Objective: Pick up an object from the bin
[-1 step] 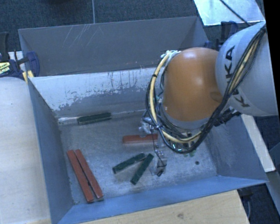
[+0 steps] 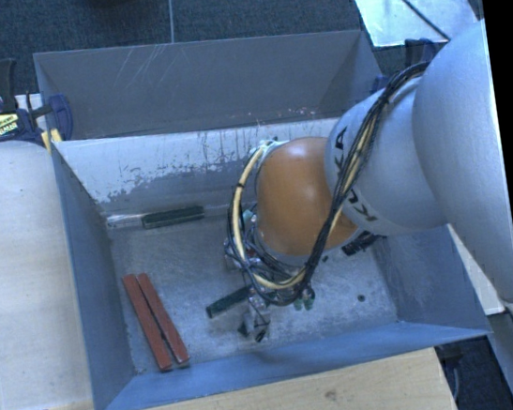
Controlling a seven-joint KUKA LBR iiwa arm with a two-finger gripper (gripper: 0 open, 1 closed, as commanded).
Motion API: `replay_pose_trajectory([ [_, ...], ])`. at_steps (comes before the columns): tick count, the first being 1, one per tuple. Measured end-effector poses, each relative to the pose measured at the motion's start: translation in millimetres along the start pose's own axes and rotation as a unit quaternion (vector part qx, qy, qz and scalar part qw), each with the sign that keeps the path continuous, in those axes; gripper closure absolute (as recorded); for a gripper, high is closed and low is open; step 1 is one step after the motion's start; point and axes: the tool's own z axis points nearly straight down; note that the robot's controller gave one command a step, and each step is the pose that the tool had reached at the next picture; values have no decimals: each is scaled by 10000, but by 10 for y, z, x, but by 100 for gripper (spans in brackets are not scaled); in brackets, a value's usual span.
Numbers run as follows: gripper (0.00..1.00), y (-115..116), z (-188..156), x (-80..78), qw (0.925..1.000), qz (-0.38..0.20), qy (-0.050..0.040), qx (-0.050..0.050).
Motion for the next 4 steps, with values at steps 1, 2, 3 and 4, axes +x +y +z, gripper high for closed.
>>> replay_pose_trajectory([
  [1,100,-2,-34,-10,10000,19,-27,-6],
  [2,0,-13,-16,-2,10000,23,-10,3],
  [3,100,-8,-19,-3,10000,22,-14,-1],
  [4,100,-84,-1472,-151,9998,210,-58,0],
])
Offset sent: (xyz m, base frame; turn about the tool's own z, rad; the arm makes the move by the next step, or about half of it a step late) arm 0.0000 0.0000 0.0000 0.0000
